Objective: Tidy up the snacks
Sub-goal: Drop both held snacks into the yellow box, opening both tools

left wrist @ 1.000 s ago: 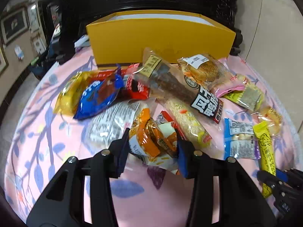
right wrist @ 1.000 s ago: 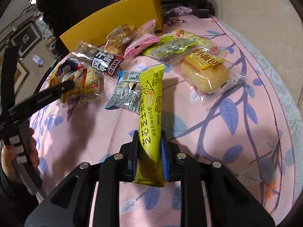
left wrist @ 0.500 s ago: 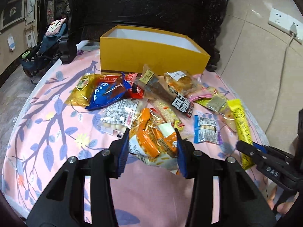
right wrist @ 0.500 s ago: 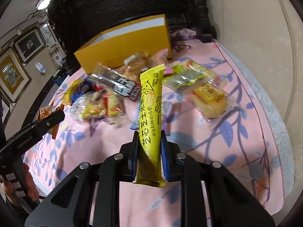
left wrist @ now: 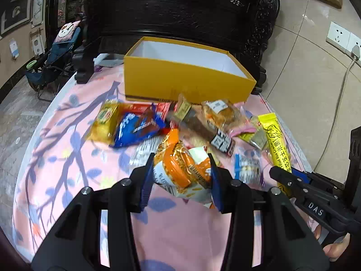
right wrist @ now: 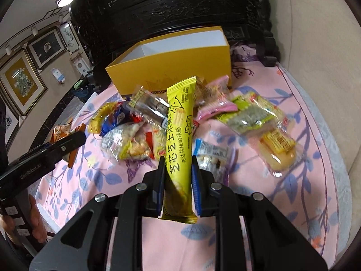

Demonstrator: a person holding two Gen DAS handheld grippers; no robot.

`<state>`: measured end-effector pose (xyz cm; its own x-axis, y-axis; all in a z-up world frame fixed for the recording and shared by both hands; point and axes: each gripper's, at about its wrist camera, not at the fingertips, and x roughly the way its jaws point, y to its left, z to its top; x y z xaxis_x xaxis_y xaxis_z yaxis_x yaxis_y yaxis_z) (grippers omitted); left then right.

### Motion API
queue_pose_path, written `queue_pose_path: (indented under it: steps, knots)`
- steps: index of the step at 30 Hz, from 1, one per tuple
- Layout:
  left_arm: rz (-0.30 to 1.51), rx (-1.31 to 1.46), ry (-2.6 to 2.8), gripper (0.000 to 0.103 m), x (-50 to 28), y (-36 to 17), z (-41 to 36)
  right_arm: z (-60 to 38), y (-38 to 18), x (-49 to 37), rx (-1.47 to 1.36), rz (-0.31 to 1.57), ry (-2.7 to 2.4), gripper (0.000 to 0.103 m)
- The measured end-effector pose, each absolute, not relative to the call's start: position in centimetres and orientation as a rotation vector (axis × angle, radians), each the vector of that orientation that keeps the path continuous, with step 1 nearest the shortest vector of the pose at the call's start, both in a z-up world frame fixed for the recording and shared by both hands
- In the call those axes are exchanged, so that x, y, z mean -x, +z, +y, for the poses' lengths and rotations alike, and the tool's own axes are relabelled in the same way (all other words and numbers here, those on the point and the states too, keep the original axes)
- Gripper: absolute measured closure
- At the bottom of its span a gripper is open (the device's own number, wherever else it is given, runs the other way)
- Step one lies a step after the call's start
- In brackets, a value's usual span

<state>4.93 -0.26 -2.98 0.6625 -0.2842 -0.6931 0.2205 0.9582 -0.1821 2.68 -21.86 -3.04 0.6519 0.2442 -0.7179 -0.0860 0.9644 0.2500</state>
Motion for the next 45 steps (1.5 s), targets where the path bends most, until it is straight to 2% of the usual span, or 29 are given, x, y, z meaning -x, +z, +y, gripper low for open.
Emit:
queue_pose_path:
  steps: [14, 23, 25, 26, 27, 33, 35, 40, 45]
  knots:
    - [0.797, 0.089, -0.218, 0.059, -24.5, 3.7, -3.4, -21.9, 4.3, -22.2, -0.232, 0.821, 0.198, 0.081]
    - [0.786, 0.067, -0.170, 0.058, -30.2, 3.6, -4.4, -22.8, 3.5, -27.4, -0.256, 0.829, 0.153, 0.081]
    - [0.797, 0.058, -0.149, 0.041, -31.5, 3.4, -4.7, -22.8, 3.6, -28.1, -0.263, 0.793, 0.135, 0.078]
    - [0.818, 0.050, -0.137, 0.010, -32.3, 3.2, -4.8, -22.8, 3.6, -28.6, -0.246, 0.790, 0.105, 0.052]
    - [0.833, 0.037, -0.099, 0.006, -32.9, 3.0, -4.7, -23.0, 3.6, -28.8, -0.232, 0.796, 0.065, 0.034]
    - [0.820, 0.060, -0.102, 0.006, -29.6, 2.2, -1.4, -25.7, 3.9, -24.3, -0.212, 0.833, 0.132, 0.033]
    - [0.798, 0.057, -0.104, 0.006, -26.2, 1.6, 0.2, -26.6, 3.2, -21.6, -0.219, 0.859, 0.159, 0.028]
    - [0.798, 0.086, -0.126, 0.006, -17.8, -1.7, 2.7, -26.8, -3.7, -11.5, -0.169, 0.984, 0.161, 0.026]
    - [0.816, 0.107, -0.063, 0.006, -10.7, -6.0, 4.5, -26.1, -8.5, -6.5, -0.218, 1.017, 0.062, 0.026]
